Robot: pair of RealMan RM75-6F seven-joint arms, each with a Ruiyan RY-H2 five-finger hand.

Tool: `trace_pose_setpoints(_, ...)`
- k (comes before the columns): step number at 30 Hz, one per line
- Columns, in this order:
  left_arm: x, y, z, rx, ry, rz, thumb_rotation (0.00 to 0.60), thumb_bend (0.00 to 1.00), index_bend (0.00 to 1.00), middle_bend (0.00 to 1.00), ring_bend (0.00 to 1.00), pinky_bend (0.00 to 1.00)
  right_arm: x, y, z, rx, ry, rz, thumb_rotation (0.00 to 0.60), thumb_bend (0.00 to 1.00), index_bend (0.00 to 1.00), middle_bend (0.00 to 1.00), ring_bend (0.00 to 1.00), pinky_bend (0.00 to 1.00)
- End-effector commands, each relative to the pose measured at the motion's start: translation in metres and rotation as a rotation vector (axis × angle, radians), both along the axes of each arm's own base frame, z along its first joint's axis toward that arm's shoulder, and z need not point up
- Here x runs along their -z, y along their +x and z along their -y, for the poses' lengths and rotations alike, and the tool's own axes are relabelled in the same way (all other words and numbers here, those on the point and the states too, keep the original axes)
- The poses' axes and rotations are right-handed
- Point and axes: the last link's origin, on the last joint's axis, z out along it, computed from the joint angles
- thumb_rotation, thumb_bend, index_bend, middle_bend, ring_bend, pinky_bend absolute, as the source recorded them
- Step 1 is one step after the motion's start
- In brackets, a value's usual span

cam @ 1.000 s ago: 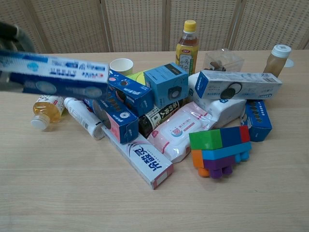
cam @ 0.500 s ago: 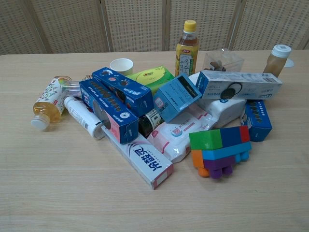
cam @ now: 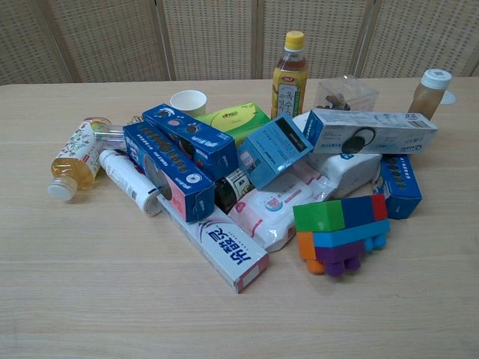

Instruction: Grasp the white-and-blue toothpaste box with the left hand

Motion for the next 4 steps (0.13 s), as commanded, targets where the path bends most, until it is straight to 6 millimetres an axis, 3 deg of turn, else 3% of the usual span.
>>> trace_pose_setpoints(1, -0.0005, 0.0011, 0.0001, -0.003, 0.002, -0.001, 0.600, 0.36, 0.76, 0.73, 0.74, 0.56, 0.0012, -0.0017, 0.0005, -0.001, 0.000, 0.006, 0.000, 0.19, 0.00, 0.15, 0.00, 0.00)
trace_pose_setpoints(4, -0.0011, 0.0022, 0.0006, -0.005, 0.007, 0.000, 0.600, 0.36, 0.76, 0.73, 0.74, 0.57, 0.0047, -0.0039, 0.0012, -0.001, 0.012, 0.007, 0.000, 0.20, 0.00, 0.15, 0.00, 0.00)
